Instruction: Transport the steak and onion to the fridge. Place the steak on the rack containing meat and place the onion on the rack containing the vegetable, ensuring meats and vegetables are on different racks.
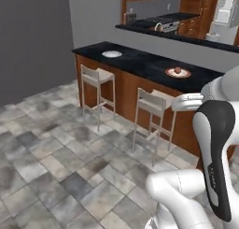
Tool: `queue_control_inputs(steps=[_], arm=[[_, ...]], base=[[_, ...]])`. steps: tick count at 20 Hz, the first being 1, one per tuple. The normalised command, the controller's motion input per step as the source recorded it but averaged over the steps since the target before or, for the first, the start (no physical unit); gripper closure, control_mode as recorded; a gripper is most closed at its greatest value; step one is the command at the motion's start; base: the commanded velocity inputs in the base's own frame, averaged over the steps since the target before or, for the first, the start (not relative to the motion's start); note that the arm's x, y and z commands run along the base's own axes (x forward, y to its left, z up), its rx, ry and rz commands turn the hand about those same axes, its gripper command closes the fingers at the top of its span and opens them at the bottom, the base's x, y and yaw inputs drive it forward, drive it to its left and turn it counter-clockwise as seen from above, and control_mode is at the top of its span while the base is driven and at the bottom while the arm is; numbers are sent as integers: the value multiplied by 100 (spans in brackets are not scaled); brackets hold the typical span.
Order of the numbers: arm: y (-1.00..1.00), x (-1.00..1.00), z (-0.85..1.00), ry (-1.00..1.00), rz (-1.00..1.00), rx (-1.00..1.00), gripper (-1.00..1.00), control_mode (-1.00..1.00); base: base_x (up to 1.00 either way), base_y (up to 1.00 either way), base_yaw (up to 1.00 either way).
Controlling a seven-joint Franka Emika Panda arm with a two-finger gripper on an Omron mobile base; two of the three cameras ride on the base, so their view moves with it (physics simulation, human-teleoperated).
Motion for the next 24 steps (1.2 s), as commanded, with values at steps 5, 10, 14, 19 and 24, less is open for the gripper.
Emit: queue_control_inputs(steps=[5,10,14,19,24], arm=[[0,0,0,0,0,0,-100,100],[0,0,0,0,0,0,-100,100],[0,0,0,0,0,0,-100,100],[0,0,0,0,0,0,-100,100],[0,0,0,0,0,0,-100,100]], base=[[100,91,-60],[100,96,-57],[100,100,-56],[100,100,-56],[68,72,-60]])
